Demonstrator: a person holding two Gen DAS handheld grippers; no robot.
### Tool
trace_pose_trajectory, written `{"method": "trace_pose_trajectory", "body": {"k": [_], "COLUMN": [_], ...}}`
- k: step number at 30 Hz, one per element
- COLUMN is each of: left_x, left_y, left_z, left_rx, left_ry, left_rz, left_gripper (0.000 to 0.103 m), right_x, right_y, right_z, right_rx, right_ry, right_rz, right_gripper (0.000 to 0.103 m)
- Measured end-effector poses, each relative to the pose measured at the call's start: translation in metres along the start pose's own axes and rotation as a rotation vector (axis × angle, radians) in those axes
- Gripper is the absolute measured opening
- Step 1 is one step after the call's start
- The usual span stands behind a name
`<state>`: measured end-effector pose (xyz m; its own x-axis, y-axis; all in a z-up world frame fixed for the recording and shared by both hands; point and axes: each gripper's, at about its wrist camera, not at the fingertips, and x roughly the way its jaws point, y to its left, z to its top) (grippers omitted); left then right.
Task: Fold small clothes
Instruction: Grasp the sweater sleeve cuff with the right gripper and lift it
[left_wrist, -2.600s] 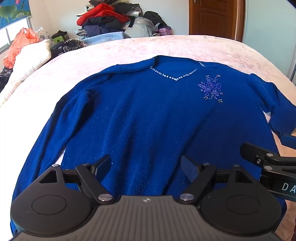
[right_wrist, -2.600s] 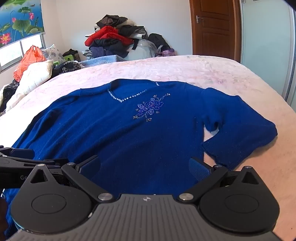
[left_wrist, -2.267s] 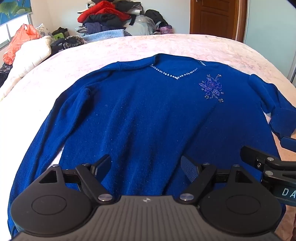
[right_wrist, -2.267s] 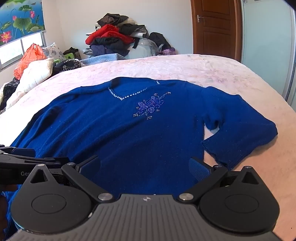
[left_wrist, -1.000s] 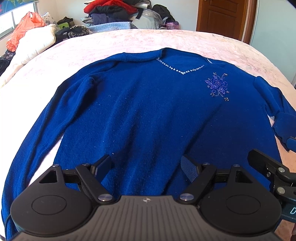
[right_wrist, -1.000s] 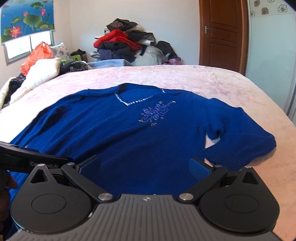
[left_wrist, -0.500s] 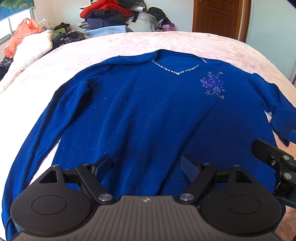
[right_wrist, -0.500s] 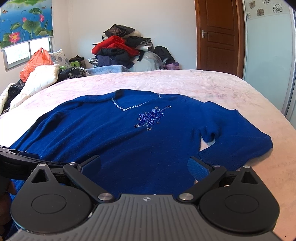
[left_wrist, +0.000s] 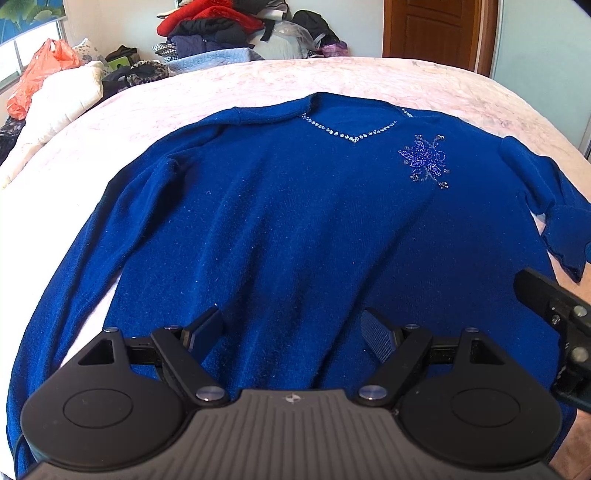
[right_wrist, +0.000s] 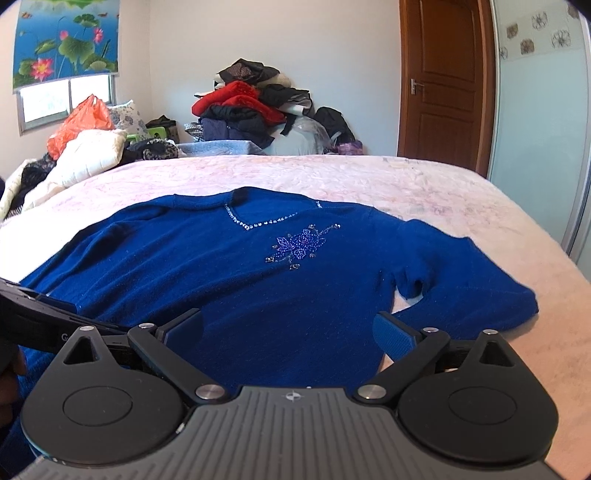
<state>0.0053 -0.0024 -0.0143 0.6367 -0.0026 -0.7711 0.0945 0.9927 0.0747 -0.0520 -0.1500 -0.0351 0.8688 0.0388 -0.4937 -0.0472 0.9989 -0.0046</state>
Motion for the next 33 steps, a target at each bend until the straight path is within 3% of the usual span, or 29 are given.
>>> {"method": "trace_pose_trajectory", "body": {"k": [8, 14, 21, 23, 28, 30, 31, 32, 33], "left_x": [-0.001, -0.005, -0.003, -0.001, 0.001, 0.002, 0.002, 0.003, 0.003], "left_y": [-0.006, -0.023, -0.033, -0.034, -0.037, -0.038, -0.037, -0.037, -0.037], "left_z": [-0.001, 0.002, 0.002, 0.002, 0.0, 0.001, 0.0, 0.001, 0.001], "left_rx": [0.024, 0.071, 0.1, 0.101, 0.115, 0.121, 0.121, 0.12, 0.118], "left_ry": [-0.013, -0.019, -0.006, -0.002, 0.005, 0.008, 0.01, 0.012, 0.014], "left_rz": [-0.005, -0.032, -0.027, -0.025, -0.014, -0.008, -0.006, -0.005, -0.004], "left_gripper": [0.082, 0.082, 0.082, 0.082, 0.082, 0.082, 0.082, 0.082, 0.082], "right_x": [0.001, 0.002, 0.018, 0.028, 0.052, 0.054, 0.051, 0.048, 0.044], "right_y": [-0.002, -0.021, -0.061, -0.074, -0.095, -0.108, -0.114, -0.122, -0.133], "right_z": [-0.003, -0.005, -0.012, -0.015, -0.026, -0.024, -0.023, -0.022, -0.022], "right_rx": [-0.138, -0.101, -0.139, -0.142, -0.083, 0.005, 0.038, 0.075, 0.14], "right_ry": [0.015, 0.012, 0.033, 0.095, 0.115, 0.109, 0.1, 0.087, 0.071], "right_rz": [-0.122, -0.106, -0.227, -0.216, -0.136, -0.091, -0.108, -0.128, -0.124], "right_gripper": [0.095, 0.085, 0.072, 0.071, 0.067, 0.044, 0.032, 0.009, 0.005]}}
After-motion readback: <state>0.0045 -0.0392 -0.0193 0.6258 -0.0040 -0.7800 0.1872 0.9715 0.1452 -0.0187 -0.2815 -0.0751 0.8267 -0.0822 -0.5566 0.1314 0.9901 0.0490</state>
